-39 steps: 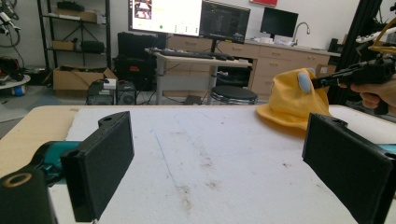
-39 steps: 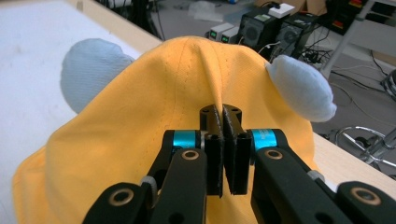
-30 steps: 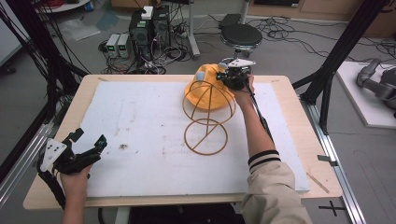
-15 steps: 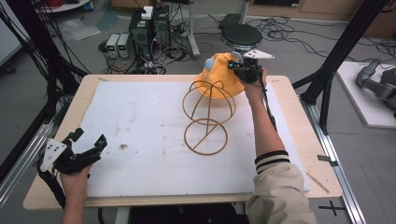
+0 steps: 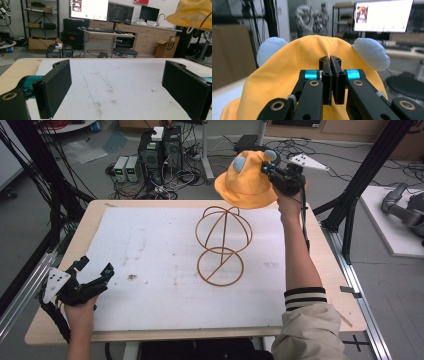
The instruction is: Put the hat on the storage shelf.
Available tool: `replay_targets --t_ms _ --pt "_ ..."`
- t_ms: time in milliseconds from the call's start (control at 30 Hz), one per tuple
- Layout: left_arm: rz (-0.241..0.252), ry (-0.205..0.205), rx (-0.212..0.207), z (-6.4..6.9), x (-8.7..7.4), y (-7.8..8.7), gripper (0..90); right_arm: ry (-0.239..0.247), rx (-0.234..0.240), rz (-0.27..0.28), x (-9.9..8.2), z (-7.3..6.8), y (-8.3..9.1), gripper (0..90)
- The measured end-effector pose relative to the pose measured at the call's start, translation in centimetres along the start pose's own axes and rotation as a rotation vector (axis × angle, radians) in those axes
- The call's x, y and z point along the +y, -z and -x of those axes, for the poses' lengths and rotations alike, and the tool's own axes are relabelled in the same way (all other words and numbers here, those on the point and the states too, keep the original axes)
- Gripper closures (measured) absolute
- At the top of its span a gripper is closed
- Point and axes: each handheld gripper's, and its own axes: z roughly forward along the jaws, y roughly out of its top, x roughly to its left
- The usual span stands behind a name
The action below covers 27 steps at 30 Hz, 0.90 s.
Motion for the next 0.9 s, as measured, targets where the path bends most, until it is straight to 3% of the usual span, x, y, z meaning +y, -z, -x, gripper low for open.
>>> replay_targets --t_ms 167,300,433,533,567,767,900 --pt "0.008 0.005 0.0 0.0 0.1 0.0 9.4 0.015 0.009 0.044 2.5 -0.9 1.2 88.8" --pt "0.012 0.01 0.003 -0.1 0.1 -0.1 9.4 0.028 0.066 0.106 4.4 -2.5 2.8 88.7" --pt "0.014 0.011 0.003 -0.1 0.2 -0.1 9.4 0.026 0.105 0.125 5.2 -3.7 3.9 88.7" --pt "0.017 0.012 0.001 -0.1 0.2 -0.2 9.4 0.034 0.155 0.134 6.1 -5.5 5.2 88.7" --pt "0.018 0.013 -0.001 0.0 0.2 -0.3 9.4 0.057 0.168 0.14 6.3 -6.1 5.6 88.7" --pt "0.028 0.016 -0.003 0.0 0.4 -0.3 9.4 0.119 0.214 0.109 5.7 -9.0 6.8 88.7" --pt "0.028 0.019 -0.005 0.0 0.4 -0.4 9.4 0.117 0.225 0.074 4.3 -9.7 6.7 88.7"
